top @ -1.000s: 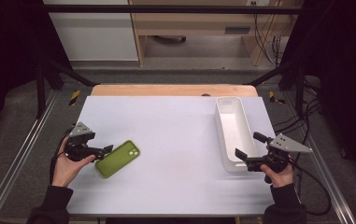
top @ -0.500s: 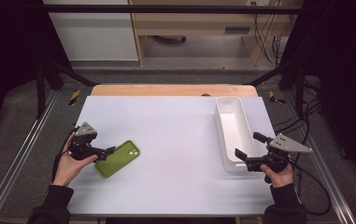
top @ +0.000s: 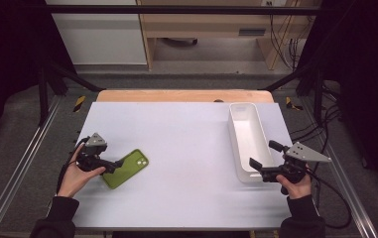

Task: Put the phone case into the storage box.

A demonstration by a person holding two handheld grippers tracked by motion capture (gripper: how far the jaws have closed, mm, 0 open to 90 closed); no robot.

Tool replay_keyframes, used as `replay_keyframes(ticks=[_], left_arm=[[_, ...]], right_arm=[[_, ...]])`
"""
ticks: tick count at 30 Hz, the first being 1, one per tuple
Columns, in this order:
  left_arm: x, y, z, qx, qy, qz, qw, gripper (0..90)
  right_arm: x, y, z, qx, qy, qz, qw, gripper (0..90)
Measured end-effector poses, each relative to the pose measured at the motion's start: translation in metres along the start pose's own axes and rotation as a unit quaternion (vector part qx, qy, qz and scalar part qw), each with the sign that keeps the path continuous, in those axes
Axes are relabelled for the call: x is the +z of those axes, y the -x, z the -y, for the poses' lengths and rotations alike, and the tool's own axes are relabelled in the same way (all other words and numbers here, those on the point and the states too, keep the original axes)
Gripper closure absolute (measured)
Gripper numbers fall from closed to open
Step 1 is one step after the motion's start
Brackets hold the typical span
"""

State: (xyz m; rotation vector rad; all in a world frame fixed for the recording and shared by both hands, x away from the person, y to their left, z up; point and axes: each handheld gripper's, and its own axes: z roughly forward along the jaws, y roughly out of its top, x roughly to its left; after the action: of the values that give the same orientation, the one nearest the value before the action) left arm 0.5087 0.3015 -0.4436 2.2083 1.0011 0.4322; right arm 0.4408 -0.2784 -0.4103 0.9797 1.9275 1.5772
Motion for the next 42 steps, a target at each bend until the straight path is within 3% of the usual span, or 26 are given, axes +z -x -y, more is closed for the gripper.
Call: replay_keyframes(ticks=[3,9,25,33,42], left_arm=[[0.002,0.0,0.001,0.004,-0.012,-0.004,0.9999,11.5],[0.006,0.0,0.002,0.011,-0.028,-0.005,0.9995,28.4],[0.013,0.001,0.008,0.001,-0.06,0.008,0.9982,63.1],[0.012,0.0,0.009,-0.008,-0.064,0.014,0.9978,75.1],[0.013,0.001,0.009,-0.015,-0.065,0.009,0.9977,82.0]], right_arm=[[0.0,0.0,0.0,0.0,0.0,0.0,1.0,0.6],[0.0,0.0,0.0,0.0,0.0,0.0,1.0,0.5],[0.0,0.0,0.0,0.001,0.0,-0.001,1.0,0.5],[0.0,0.0,0.0,0.002,0.0,-0.001,1.0,0.5],[0.0,0.0,0.0,0.001,0.0,-0.002,1.0,0.6]])
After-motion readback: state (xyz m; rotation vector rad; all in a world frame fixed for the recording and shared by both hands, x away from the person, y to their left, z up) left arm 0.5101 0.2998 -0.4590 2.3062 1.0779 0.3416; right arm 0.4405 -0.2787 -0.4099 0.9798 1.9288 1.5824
